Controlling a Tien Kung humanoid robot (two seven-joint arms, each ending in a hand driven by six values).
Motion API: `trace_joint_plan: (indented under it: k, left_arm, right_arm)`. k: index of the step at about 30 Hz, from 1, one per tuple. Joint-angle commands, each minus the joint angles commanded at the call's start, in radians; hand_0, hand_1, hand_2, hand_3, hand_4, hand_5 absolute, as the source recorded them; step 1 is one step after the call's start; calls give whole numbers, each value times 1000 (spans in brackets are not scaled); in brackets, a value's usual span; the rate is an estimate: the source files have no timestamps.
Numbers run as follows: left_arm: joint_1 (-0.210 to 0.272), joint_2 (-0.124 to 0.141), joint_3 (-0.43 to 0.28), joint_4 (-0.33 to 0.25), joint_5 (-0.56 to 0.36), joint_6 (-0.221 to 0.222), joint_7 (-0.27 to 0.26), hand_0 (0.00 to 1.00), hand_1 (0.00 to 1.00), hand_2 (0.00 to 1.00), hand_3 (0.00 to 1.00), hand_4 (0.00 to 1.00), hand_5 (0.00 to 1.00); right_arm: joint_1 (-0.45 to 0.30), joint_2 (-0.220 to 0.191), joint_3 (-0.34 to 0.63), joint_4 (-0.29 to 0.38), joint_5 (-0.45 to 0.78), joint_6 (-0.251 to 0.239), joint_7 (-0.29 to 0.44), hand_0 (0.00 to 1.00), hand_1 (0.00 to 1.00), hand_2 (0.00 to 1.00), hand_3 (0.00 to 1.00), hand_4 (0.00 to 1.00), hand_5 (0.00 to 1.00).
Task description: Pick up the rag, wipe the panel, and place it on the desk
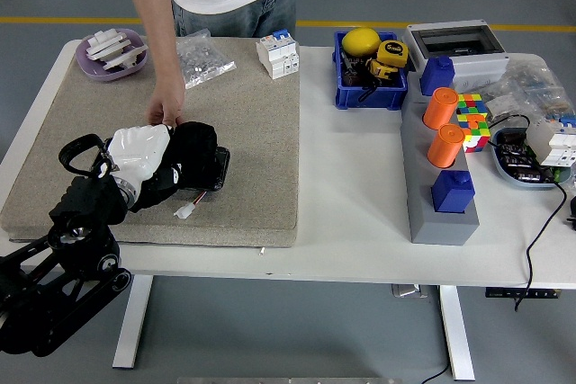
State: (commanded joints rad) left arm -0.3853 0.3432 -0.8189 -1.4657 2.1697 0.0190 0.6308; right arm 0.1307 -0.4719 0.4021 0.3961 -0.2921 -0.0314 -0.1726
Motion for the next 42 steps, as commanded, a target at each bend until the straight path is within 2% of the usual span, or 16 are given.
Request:
trace_joint_plan:
  k: [7,16,28,42]
  left_arm:
    - [-16,-13,32,-33,-13,-8,7,244,236,564,540,253,2]
    - [-23,-24,56,-32,-28,-14,11,243,236,565,540,255,2]
    - [-12,-17,0,-1,-4,-14,15,242,235,560,542,262,2]
    - [5,-5,-77,62,12,-18,15,245,236,556,543,272,2]
  right_arm:
    - [1,0,-2,0,1,1,-1,738,556,664,626,998,611]
    - [3,1,-3,0,2,2,-1,737,556,664,627,998,611]
    - [3,1,-2,1,0,0,-1,738,554,663,627,998,612]
    - [5,0,-1,2,-1,-1,0,738,554,663,627,998,612]
